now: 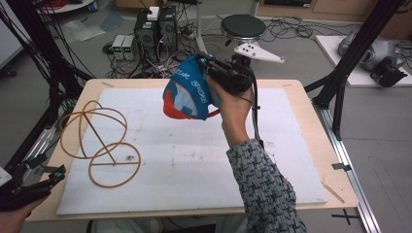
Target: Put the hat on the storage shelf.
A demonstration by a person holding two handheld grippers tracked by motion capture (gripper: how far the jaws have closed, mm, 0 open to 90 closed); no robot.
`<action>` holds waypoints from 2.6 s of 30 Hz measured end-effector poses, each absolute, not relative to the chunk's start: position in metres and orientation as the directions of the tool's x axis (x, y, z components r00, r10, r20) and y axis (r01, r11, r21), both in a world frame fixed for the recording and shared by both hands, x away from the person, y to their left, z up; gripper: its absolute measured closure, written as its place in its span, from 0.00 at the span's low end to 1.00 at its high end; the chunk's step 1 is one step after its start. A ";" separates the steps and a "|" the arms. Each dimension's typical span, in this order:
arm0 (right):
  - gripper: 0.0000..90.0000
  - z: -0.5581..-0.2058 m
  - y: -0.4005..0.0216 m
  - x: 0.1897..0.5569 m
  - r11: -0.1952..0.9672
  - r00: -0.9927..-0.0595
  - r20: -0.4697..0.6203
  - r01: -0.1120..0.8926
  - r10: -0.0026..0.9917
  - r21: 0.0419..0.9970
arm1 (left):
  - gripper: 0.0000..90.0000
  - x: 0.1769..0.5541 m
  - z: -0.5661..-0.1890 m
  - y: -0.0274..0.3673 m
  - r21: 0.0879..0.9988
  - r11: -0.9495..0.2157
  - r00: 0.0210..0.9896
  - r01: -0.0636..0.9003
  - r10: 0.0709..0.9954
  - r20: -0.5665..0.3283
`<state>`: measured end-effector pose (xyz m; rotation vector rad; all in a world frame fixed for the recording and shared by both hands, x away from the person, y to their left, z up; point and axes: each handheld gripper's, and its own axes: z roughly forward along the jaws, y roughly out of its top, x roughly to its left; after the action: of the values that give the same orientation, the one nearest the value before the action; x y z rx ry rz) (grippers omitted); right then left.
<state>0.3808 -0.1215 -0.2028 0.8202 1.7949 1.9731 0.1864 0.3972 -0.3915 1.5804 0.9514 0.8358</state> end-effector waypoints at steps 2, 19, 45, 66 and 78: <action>0.99 -0.195 -0.114 0.389 -0.140 -0.776 0.178 0.116 0.605 0.983 | 0.30 0.186 -0.390 0.397 0.980 -0.124 0.434 0.156 0.900 0.044; 0.99 -0.169 -0.067 0.416 -0.162 -0.826 0.174 0.101 0.537 0.982 | 0.30 0.178 -0.384 0.407 0.986 -0.107 0.415 0.125 0.909 0.046; 0.99 -0.159 0.035 0.388 -0.064 -0.927 0.145 0.131 0.345 0.989 | 0.30 0.175 -0.383 0.410 0.986 -0.106 0.410 0.125 0.911 0.046; 0.99 -0.171 0.073 0.365 0.021 -0.954 0.173 0.184 0.245 0.983 | 0.30 0.174 -0.383 0.412 0.987 -0.106 0.409 0.124 0.911 0.047; 0.99 -0.187 0.082 0.358 0.079 -0.953 0.215 0.236 0.215 0.969 | 0.30 0.174 -0.383 0.412 0.986 -0.111 0.408 0.125 0.911 0.051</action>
<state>0.3576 0.0821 -0.1868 0.4852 2.3188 2.0875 0.1735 0.4122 -0.3828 1.5446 0.9538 0.8787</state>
